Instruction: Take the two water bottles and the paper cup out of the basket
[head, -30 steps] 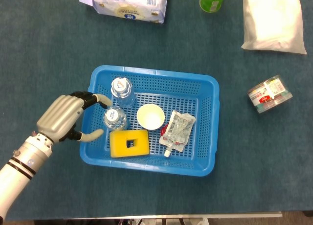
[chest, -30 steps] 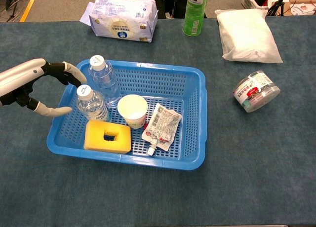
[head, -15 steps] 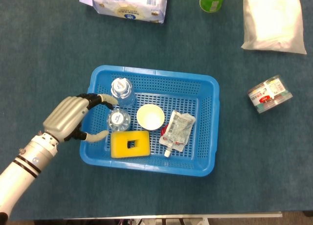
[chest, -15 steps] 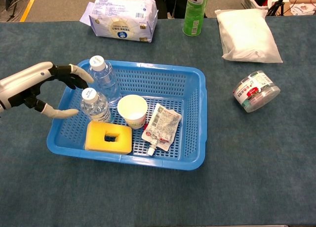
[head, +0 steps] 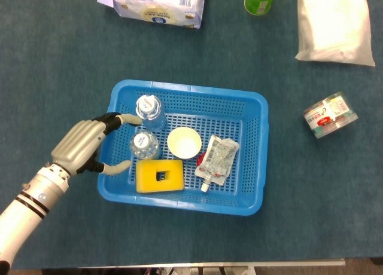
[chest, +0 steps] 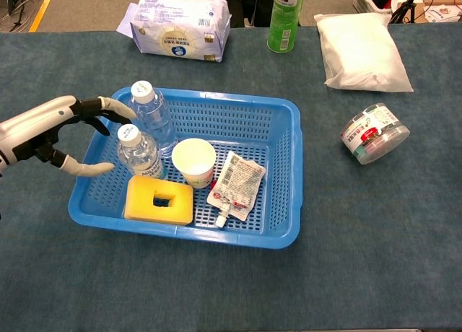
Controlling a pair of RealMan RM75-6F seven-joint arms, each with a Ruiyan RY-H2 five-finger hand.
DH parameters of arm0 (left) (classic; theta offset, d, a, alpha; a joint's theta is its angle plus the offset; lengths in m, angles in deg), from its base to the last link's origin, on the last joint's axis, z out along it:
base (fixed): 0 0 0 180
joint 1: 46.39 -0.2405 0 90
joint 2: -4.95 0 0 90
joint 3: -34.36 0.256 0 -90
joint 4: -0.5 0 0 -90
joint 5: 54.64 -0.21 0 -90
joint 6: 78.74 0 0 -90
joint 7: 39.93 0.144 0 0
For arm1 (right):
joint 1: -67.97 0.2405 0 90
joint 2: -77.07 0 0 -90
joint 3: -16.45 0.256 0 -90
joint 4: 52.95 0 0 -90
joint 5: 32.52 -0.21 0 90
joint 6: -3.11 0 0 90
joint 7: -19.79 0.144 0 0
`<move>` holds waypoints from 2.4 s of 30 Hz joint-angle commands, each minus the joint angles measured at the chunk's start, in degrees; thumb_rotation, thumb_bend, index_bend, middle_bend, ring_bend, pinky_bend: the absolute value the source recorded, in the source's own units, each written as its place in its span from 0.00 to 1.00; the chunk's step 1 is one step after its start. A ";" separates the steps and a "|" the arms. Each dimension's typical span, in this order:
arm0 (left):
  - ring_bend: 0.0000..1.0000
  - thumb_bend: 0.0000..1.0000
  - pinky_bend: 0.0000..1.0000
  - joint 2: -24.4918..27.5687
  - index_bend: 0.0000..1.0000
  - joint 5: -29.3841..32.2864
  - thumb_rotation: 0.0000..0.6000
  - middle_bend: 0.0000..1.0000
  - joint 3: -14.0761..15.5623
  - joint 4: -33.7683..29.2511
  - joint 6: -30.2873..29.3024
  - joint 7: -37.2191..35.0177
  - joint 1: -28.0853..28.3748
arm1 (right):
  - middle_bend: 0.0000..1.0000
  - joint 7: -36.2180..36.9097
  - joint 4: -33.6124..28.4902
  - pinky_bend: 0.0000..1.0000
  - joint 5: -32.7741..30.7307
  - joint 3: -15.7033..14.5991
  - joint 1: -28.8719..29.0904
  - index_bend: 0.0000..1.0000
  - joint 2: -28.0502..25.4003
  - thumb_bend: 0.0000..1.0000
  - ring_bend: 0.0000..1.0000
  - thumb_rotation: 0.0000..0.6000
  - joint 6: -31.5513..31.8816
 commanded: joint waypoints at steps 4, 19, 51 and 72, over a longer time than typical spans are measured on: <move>0.18 0.23 0.29 -0.28 0.18 -0.34 1.00 0.23 0.39 0.25 -0.27 -3.19 -0.12 | 0.41 -0.40 -0.39 0.41 -0.30 0.15 -0.04 0.34 -0.21 0.12 0.35 1.00 0.01; 0.20 0.23 0.29 -3.51 0.21 -0.91 1.00 0.26 0.39 1.64 0.65 -5.19 1.18 | 0.41 -0.73 -0.51 0.41 -0.83 0.29 -0.13 0.34 -0.08 0.12 0.35 1.00 -0.15; 0.44 0.23 0.54 -9.78 0.46 1.76 1.00 0.46 -0.77 7.20 0.21 -2.39 2.05 | 0.41 -0.80 -0.95 0.41 -1.39 0.68 -0.49 0.34 -0.23 0.12 0.35 1.00 0.24; 0.47 0.23 0.58 4.87 0.51 0.28 1.00 0.50 -2.27 -5.42 -1.67 -9.19 2.74 | 0.41 -1.17 -0.75 0.41 -1.85 1.27 0.12 0.34 0.61 0.12 0.35 1.00 -0.17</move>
